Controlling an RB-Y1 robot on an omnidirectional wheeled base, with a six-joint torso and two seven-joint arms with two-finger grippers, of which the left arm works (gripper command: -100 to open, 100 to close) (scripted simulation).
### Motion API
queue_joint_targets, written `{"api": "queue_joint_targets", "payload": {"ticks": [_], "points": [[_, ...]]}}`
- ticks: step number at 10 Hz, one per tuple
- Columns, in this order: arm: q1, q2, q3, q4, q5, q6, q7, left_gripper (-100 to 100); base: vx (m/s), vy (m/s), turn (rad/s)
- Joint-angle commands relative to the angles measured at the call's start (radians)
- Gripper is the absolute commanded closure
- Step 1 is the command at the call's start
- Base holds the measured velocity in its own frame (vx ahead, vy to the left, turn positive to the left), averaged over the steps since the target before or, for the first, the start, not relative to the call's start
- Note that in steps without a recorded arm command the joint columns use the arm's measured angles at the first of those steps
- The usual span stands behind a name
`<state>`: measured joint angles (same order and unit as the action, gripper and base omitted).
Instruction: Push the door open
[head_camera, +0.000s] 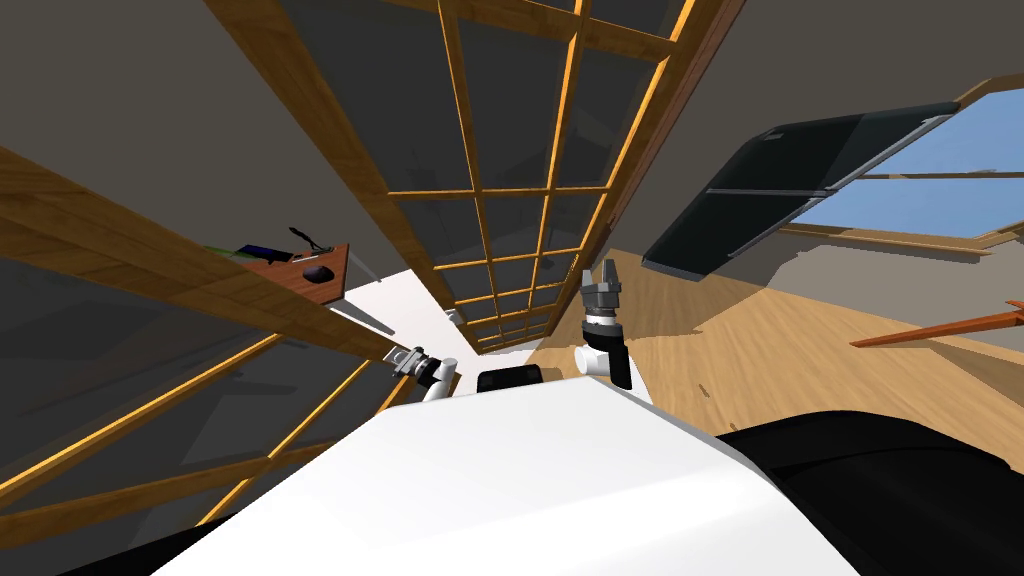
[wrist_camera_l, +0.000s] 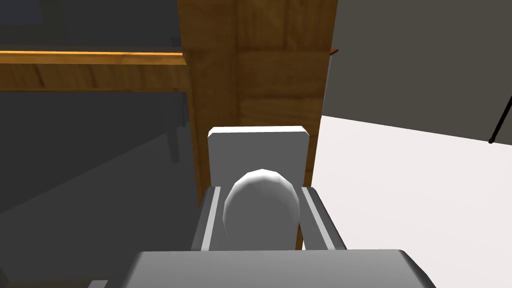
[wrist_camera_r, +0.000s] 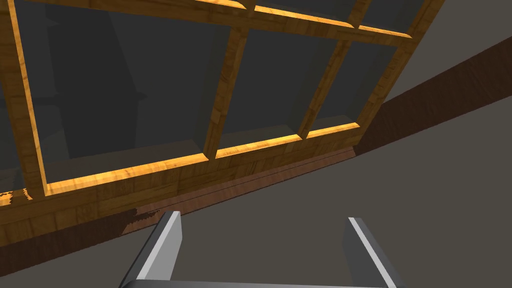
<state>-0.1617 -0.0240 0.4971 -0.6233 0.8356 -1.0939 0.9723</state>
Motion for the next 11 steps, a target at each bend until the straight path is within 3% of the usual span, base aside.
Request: {"api": "queue_joint_targets", "payload": {"ticks": [1, 2, 3, 5, 6, 9, 10, 11], "points": [[-0.009, -0.008, 0.028, 0.012, 0.007, -0.021, -0.006, 100, 0.134, 0.114, 0.006], [-0.007, -0.004, 0.015, 0.013, 0.004, -0.011, -0.002, 100, 0.058, 0.052, 0.000], [-0.023, 0.021, 0.038, 0.041, 0.020, -0.048, -0.003, 100, 0.025, 0.120, -0.121], [-0.023, 0.021, 0.038, 0.041, 0.020, -0.048, -0.003, 100, -0.004, 0.101, -0.041], [-0.030, 0.029, 0.049, 0.054, 0.028, -0.064, -0.004, 100, -0.022, 0.077, -0.057], [-0.034, 0.033, 0.054, 0.061, 0.033, -0.073, -0.004, 100, 0.000, 0.047, -0.023], [-0.043, 0.041, 0.066, 0.077, 0.042, -0.093, -0.005, 100, -0.014, 0.063, -0.059], [-0.043, 0.041, 0.066, 0.077, 0.042, -0.093, -0.005, 100, -0.013, 0.073, -0.045]]}}
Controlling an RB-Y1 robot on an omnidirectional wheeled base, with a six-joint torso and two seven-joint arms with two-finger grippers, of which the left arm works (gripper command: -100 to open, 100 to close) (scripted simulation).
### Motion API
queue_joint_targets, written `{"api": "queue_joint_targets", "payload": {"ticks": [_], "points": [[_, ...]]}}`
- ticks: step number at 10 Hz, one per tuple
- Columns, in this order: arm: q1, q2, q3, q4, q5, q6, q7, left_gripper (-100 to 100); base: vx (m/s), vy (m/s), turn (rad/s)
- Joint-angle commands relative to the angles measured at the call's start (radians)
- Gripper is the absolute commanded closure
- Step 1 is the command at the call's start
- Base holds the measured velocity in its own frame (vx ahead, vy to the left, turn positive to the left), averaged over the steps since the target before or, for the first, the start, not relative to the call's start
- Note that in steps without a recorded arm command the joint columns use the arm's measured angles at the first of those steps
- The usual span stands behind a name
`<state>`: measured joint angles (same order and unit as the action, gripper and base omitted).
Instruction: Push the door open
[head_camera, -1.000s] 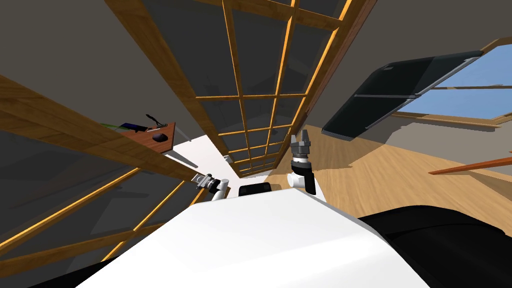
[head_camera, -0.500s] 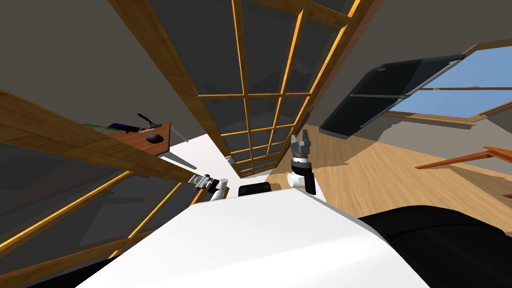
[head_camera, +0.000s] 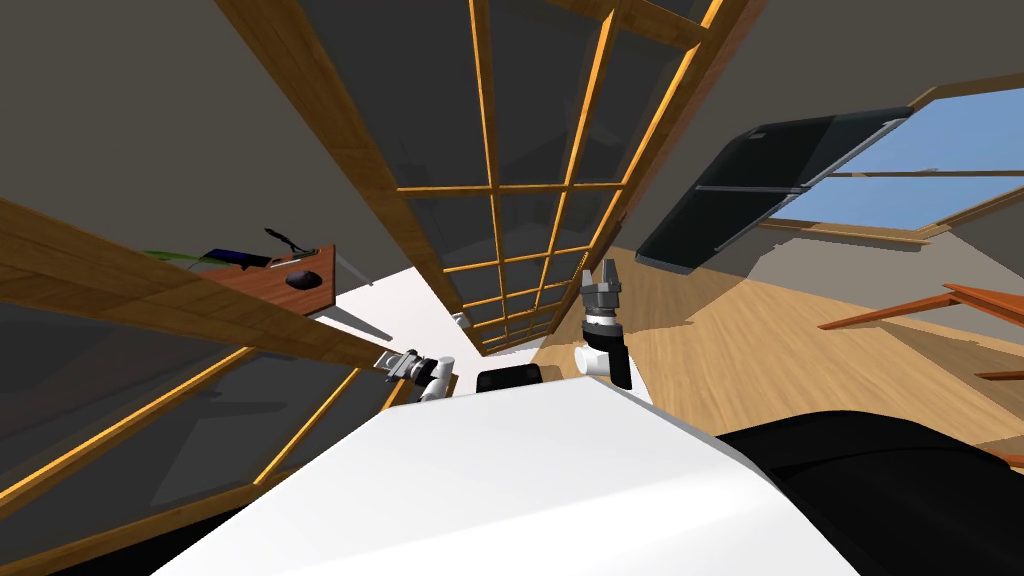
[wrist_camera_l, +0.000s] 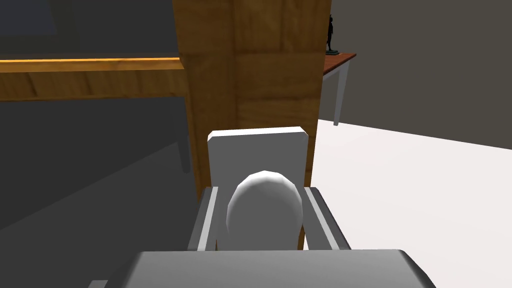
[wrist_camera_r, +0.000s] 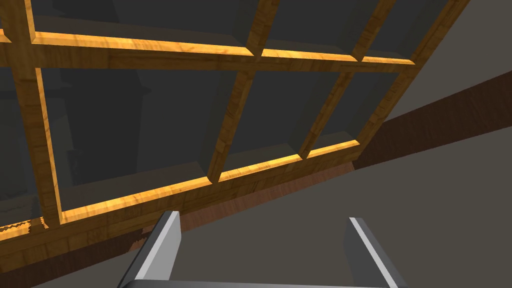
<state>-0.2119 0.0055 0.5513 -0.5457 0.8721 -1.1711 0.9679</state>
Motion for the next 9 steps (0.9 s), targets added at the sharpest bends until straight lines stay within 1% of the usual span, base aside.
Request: {"api": "queue_joint_targets", "payload": {"ticks": [1, 2, 3, 4, 6, 7, 8, 9], "points": [[-0.002, 0.018, 0.025, 0.016, 0.016, -0.037, -0.001, 100, -0.010, 0.094, -0.058], [-0.007, 0.021, 0.032, 0.025, 0.021, -0.048, -0.002, 100, -0.017, 0.107, -0.063], [-0.007, 0.021, 0.032, 0.025, 0.021, -0.048, -0.002, 100, -0.004, 0.086, -0.001], [-0.012, 0.023, 0.039, 0.034, 0.027, -0.060, -0.002, 100, 0.002, 0.078, 0.001], [-0.023, 0.027, 0.053, 0.052, 0.038, -0.083, -0.003, 100, 0.004, 0.081, -0.070], [-0.023, 0.027, 0.053, 0.052, 0.038, -0.083, -0.003, 100, 0.002, 0.068, -0.020], [-0.029, 0.028, 0.061, 0.062, 0.044, -0.095, -0.003, 100, 0.009, 0.057, -0.024], [-0.040, 0.028, 0.075, 0.081, 0.056, -0.119, -0.004, 100, -0.008, 0.099, -0.075]]}}
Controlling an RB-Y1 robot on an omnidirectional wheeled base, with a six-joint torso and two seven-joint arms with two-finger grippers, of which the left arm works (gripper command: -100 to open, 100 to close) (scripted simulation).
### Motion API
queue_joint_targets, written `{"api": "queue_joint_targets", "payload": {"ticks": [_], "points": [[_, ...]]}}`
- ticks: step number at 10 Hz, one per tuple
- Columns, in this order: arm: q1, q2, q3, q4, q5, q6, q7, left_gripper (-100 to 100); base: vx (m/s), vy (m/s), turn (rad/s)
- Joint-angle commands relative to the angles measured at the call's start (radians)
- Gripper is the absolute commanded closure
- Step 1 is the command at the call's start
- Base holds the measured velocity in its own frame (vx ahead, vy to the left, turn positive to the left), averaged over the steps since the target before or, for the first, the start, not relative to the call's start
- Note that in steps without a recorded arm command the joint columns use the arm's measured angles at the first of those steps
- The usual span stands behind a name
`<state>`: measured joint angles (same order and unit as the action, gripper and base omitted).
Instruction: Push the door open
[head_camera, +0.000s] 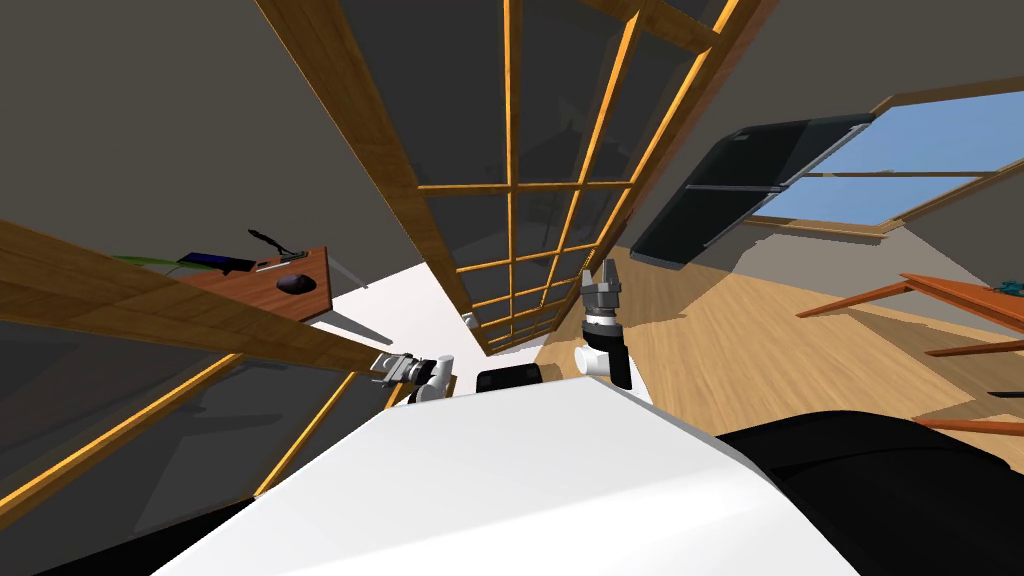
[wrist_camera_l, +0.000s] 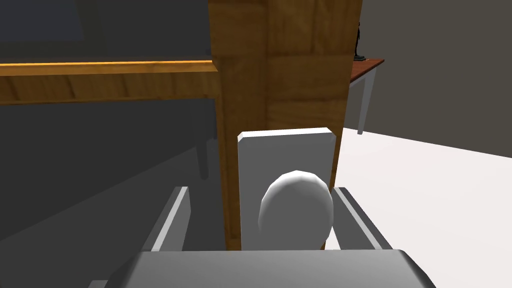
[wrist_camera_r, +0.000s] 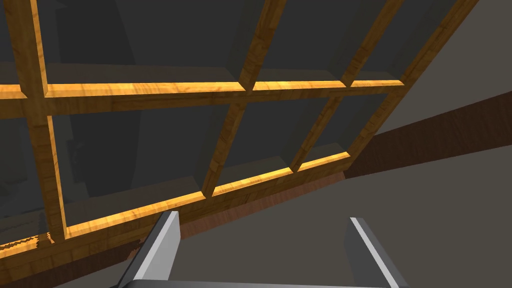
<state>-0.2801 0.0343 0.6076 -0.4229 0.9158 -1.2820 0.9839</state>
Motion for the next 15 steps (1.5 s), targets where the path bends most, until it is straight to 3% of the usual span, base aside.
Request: {"api": "queue_joint_targets", "payload": {"ticks": [1, 4, 5, 7, 9, 10, 12, 13, 15], "points": [[0.028, -0.001, 0.019, -0.042, 0.012, -0.009, -0.020, 100, -0.009, 0.098, -0.054], [0.028, -0.001, 0.019, -0.059, 0.012, -0.009, -0.020, 100, 0.003, 0.023, 0.010], [0.022, -0.001, 0.026, -0.033, 0.018, -0.021, -0.021, 100, -0.001, 0.032, -0.053], [0.022, -0.001, 0.026, -0.033, 0.018, -0.021, -0.021, 100, 0.001, 0.026, -0.005], [0.016, -0.002, 0.033, -0.023, 0.024, -0.033, -0.021, 100, -0.003, 0.034, -0.013], [0.004, -0.006, 0.047, -0.005, 0.035, -0.056, -0.022, 100, -0.006, 0.094, -0.101], [0.004, -0.006, 0.047, -0.005, 0.035, -0.056, -0.022, 100, 0.011, 0.068, -0.020], [0.004, -0.006, 0.047, -0.034, 0.035, -0.056, -0.022, 100, 0.005, 0.005, 0.029], [0.004, -0.006, 0.047, -0.023, 0.035, -0.056, -0.022, 100, 0.000, 0.000, 0.000]]}}
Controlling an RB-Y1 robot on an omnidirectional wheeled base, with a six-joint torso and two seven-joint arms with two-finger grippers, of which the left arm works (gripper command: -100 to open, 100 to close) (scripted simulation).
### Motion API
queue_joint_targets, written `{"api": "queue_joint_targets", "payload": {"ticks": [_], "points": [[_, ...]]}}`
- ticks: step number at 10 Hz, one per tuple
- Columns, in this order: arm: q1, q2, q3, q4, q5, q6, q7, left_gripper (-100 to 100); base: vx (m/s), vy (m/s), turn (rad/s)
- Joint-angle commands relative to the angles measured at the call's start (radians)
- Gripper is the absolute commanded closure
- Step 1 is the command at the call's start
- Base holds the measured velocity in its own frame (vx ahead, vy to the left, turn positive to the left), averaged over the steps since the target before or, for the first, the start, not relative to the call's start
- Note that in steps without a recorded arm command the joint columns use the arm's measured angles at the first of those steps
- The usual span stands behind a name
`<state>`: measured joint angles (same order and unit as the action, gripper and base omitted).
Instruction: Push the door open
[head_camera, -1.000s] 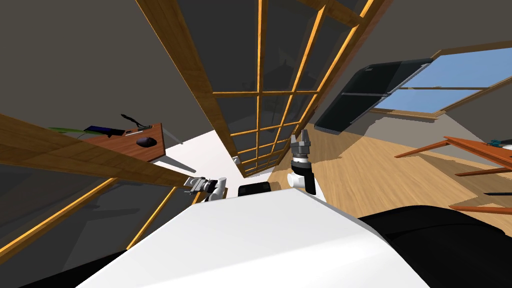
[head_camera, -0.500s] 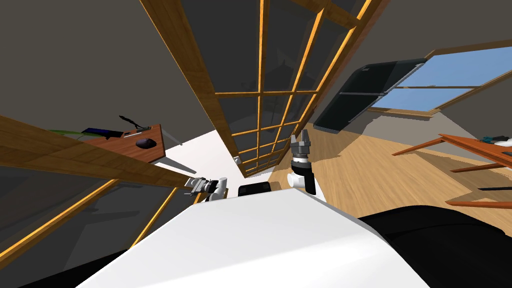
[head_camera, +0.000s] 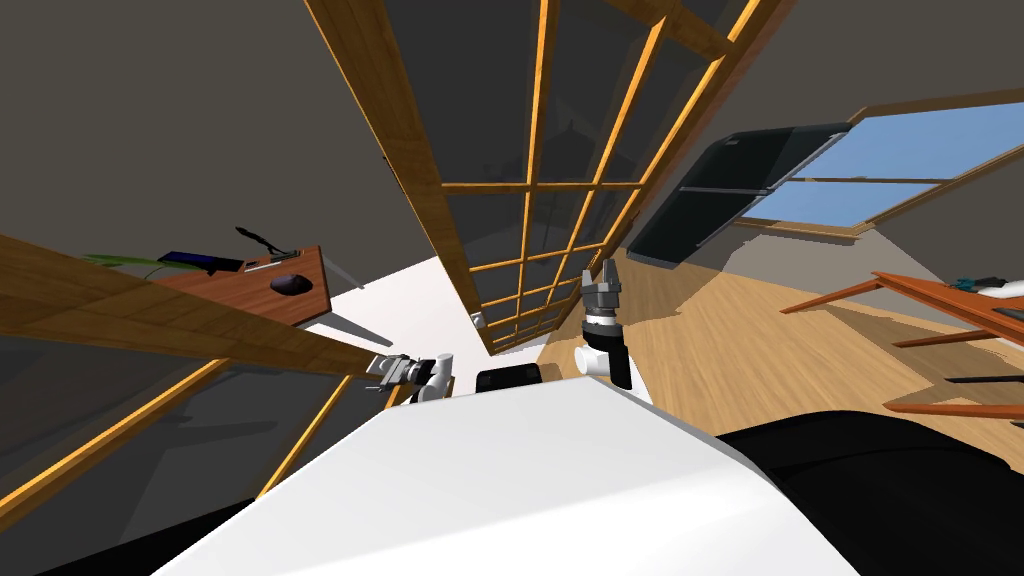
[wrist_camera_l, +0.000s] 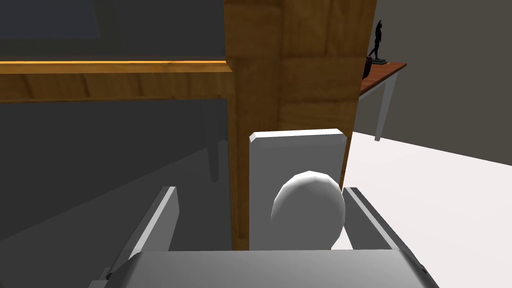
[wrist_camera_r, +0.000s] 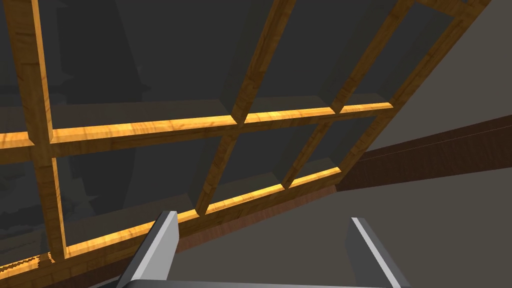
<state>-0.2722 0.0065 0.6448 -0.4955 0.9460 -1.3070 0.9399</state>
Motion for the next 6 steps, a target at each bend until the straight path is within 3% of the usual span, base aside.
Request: {"api": "queue_joint_targets", "payload": {"ticks": [1, 2, 4, 5, 6], "points": [[-0.003, 0.022, 0.010, 0.050, 0.005, -0.031, 0.022, 100, 0.000, 0.000, 0.000], [-0.003, 0.022, 0.010, 0.036, 0.005, -0.031, 0.022, 100, 0.003, -0.009, -0.006], [-0.003, 0.022, 0.010, 0.064, 0.005, -0.031, 0.022, 100, 0.001, 0.004, -0.004], [-0.017, 0.030, 0.031, 0.060, 0.030, -0.042, 0.018, 100, 0.025, 0.117, -0.277], [-0.018, 0.032, 0.039, 0.061, 0.038, -0.048, 0.016, 100, 0.045, 0.181, -0.224]]}}
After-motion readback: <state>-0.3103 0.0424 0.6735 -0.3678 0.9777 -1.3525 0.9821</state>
